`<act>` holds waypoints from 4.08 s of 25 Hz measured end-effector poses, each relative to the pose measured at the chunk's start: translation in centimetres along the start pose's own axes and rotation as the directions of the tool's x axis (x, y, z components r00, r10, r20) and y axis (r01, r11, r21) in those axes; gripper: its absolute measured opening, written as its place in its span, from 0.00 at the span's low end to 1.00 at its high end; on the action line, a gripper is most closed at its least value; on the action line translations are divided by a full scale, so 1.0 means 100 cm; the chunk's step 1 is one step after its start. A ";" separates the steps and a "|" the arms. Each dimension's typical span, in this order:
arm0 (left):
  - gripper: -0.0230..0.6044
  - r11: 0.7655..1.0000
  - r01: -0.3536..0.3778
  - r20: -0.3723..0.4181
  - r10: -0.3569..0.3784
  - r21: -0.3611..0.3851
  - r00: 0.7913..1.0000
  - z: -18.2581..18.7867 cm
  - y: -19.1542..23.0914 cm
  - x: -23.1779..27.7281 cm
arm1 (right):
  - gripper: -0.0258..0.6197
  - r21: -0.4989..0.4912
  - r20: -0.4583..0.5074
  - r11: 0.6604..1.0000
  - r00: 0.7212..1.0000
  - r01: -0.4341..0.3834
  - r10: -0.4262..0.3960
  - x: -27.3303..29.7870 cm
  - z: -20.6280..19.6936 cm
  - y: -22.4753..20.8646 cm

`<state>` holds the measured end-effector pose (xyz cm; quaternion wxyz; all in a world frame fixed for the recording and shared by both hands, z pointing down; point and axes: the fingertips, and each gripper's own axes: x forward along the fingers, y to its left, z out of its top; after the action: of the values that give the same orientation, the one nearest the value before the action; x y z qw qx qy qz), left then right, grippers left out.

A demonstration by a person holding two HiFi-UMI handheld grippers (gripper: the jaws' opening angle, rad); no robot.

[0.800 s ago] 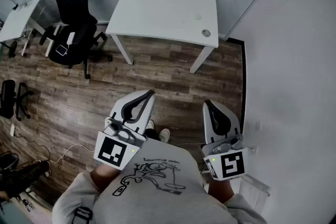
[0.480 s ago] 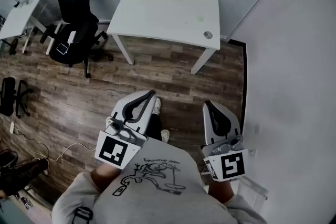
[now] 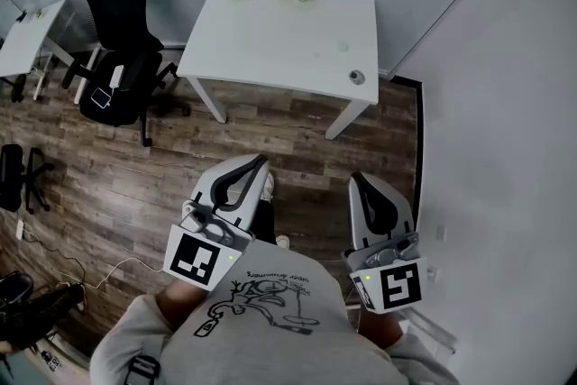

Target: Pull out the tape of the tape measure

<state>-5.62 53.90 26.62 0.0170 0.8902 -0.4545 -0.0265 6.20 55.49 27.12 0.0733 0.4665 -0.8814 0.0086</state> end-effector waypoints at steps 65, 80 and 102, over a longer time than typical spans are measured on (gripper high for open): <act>0.07 1.000 0.012 -0.025 -0.012 0.006 1.000 -0.001 0.282 0.401 | 0.06 0.001 0.012 1.000 1.000 0.028 -0.028 0.400 0.039 -0.288; 0.07 1.000 -0.011 -0.049 0.011 0.014 0.999 -0.015 0.290 0.496 | 0.06 0.027 0.026 1.000 1.000 -0.015 0.014 0.443 0.032 -0.374; 0.07 1.000 -0.008 -0.109 0.006 -0.019 0.994 -0.038 0.349 0.513 | 0.24 0.105 -0.433 0.969 0.887 0.223 -0.157 0.494 -0.249 -0.420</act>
<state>-3.59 -8.08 30.66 0.0505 0.8885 -0.4558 0.0179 16.46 -6.73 56.29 0.2268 0.5420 -0.7914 0.1690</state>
